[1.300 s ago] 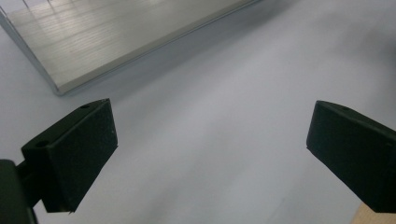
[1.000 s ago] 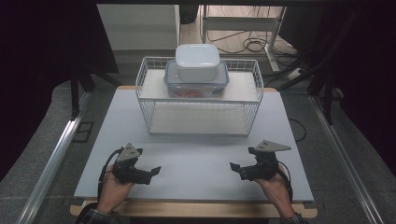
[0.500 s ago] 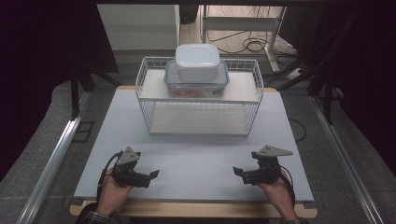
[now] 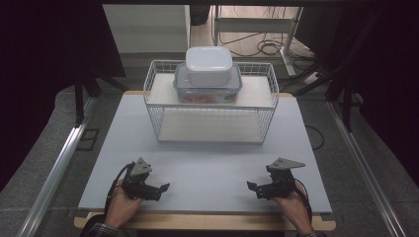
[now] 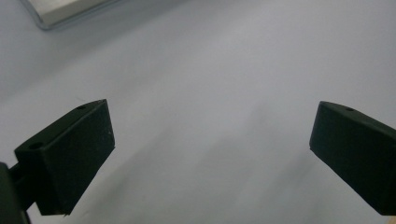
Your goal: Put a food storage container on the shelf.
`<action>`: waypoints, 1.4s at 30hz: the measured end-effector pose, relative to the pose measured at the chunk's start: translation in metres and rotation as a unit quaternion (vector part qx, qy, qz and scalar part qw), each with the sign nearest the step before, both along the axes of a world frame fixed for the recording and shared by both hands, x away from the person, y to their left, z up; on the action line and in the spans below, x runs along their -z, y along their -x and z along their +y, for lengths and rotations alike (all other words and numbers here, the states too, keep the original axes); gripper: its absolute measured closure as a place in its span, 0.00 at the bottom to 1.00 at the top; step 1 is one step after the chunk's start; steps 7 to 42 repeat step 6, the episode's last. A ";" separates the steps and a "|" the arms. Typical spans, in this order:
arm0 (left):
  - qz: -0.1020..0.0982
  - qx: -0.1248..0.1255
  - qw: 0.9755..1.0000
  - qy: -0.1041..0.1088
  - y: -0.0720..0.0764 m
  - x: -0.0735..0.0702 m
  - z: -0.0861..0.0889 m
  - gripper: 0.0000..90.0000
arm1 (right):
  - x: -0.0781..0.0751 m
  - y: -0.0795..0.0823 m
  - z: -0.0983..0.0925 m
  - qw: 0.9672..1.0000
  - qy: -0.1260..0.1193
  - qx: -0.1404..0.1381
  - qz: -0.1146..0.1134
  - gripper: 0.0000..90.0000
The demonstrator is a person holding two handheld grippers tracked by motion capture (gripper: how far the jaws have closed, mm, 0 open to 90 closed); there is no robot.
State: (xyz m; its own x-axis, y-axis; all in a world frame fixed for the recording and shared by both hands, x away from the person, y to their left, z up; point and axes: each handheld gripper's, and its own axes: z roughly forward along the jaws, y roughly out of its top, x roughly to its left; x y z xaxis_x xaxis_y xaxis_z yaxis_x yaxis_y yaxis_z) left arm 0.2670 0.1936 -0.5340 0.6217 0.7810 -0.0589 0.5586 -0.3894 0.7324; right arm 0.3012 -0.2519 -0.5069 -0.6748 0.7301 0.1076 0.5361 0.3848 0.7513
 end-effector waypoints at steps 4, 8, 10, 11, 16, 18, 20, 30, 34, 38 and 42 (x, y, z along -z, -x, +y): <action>0.002 -0.002 1.000 -0.008 -0.001 0.001 -0.002 0.00 | 0.005 -0.002 0.001 1.000 0.010 0.000 0.010 0.01; 0.001 -0.002 1.000 -0.009 -0.001 0.001 -0.002 0.00 | 0.005 -0.002 0.001 1.000 0.015 0.002 0.013 0.00; 0.001 -0.002 1.000 -0.009 -0.001 0.001 -0.002 0.00 | 0.005 -0.002 0.001 1.000 0.015 0.002 0.013 0.00; 0.001 -0.002 1.000 -0.009 -0.001 0.001 -0.002 0.00 | 0.005 -0.002 0.001 1.000 0.015 0.002 0.013 0.00; 0.001 -0.002 1.000 -0.009 -0.001 0.001 -0.002 0.00 | 0.005 -0.002 0.001 1.000 0.015 0.002 0.013 0.00; 0.001 -0.002 1.000 -0.009 -0.001 0.001 -0.002 0.00 | 0.005 -0.002 0.001 1.000 0.015 0.002 0.013 0.00; 0.001 -0.002 1.000 -0.009 -0.001 0.001 -0.002 0.00 | 0.005 -0.002 0.001 1.000 0.015 0.002 0.013 0.00; 0.001 -0.002 1.000 -0.009 -0.001 0.001 -0.002 0.00 | 0.005 -0.002 0.001 1.000 0.015 0.002 0.013 0.00; 0.001 -0.002 1.000 -0.009 -0.001 0.001 -0.002 0.00 | 0.005 -0.002 0.001 1.000 0.015 0.002 0.013 0.00; 0.001 -0.002 1.000 -0.009 -0.001 0.001 -0.002 0.00 | 0.005 -0.002 0.001 1.000 0.015 0.002 0.013 0.00; 0.001 -0.002 1.000 -0.009 -0.001 0.001 -0.002 0.00 | 0.005 -0.002 0.001 1.000 0.015 0.002 0.013 0.00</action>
